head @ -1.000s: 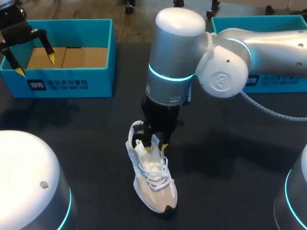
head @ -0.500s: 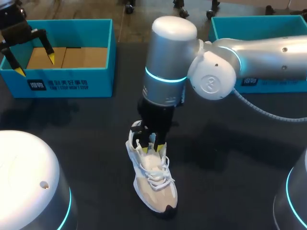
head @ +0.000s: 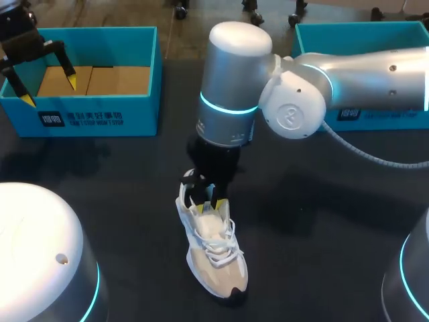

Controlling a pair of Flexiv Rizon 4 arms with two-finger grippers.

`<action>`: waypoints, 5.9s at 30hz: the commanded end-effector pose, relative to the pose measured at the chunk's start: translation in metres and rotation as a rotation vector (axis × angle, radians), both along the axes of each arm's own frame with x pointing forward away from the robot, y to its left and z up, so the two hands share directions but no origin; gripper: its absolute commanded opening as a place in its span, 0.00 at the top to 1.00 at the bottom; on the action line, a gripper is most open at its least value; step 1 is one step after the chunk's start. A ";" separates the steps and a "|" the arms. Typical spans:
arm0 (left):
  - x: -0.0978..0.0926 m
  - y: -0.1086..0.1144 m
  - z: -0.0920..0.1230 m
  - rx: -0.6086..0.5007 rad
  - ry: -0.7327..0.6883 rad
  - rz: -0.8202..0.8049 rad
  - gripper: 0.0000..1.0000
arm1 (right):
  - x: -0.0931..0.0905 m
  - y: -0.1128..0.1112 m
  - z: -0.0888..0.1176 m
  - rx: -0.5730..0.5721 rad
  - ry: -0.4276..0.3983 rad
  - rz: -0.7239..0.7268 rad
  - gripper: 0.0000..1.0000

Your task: Take the shoe out of the shoebox, open the shoe tongue, remove and reinsert the insole, then place the shoe into the shoebox

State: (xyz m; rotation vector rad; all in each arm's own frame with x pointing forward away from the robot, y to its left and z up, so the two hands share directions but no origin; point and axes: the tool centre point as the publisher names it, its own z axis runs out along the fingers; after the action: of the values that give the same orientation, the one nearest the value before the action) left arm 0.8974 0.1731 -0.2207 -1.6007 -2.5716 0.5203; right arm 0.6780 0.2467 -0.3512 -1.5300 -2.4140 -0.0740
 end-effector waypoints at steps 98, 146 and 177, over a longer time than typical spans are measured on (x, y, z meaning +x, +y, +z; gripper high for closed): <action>-0.001 0.000 0.000 0.003 -0.002 0.000 0.00 | 0.117 0.024 -0.037 -0.019 -0.334 1.350 0.00; -0.001 0.000 0.000 0.003 -0.002 0.000 0.00 | 0.135 -0.067 0.087 -0.150 -0.365 1.345 1.00; -0.001 0.000 0.000 0.003 -0.002 0.000 0.00 | 0.276 -0.215 0.179 -0.320 -0.349 1.294 1.00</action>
State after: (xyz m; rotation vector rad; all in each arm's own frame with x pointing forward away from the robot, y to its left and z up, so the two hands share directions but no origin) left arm 0.8974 0.1733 -0.2207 -1.6003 -2.5720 0.5204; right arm 0.9393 0.0657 -0.1869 0.2324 -3.3001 0.3998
